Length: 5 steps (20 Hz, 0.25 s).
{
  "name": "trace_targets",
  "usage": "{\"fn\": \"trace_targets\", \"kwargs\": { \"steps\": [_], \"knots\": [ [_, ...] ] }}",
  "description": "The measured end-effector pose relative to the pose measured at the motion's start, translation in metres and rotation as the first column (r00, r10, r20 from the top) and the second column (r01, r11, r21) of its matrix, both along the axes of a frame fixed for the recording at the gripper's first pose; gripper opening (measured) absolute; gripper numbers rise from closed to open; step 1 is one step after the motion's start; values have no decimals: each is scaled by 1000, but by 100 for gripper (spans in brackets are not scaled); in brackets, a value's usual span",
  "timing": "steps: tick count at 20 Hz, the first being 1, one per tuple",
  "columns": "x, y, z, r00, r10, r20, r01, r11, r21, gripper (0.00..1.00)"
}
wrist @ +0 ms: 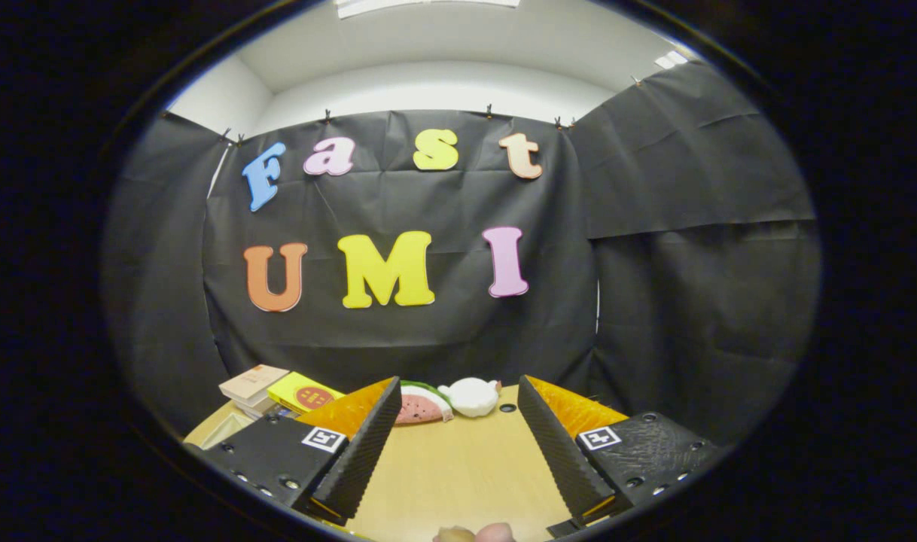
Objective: Open the storage box then place both shoes into the box .Put the left shoe in first, then the right shoe, with the right side of both shoes facing outward in a uniform manner.
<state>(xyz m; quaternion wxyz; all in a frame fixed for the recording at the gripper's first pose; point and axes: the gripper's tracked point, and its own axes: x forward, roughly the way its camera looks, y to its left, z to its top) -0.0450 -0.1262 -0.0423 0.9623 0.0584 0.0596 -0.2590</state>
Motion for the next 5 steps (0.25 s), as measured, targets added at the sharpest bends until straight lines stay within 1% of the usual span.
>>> {"fn": "trace_targets", "kwargs": {
  "steps": [5],
  "knots": [
    [-9,0,4,1000,-5,11,5,1000,17,96]
  ]
}}
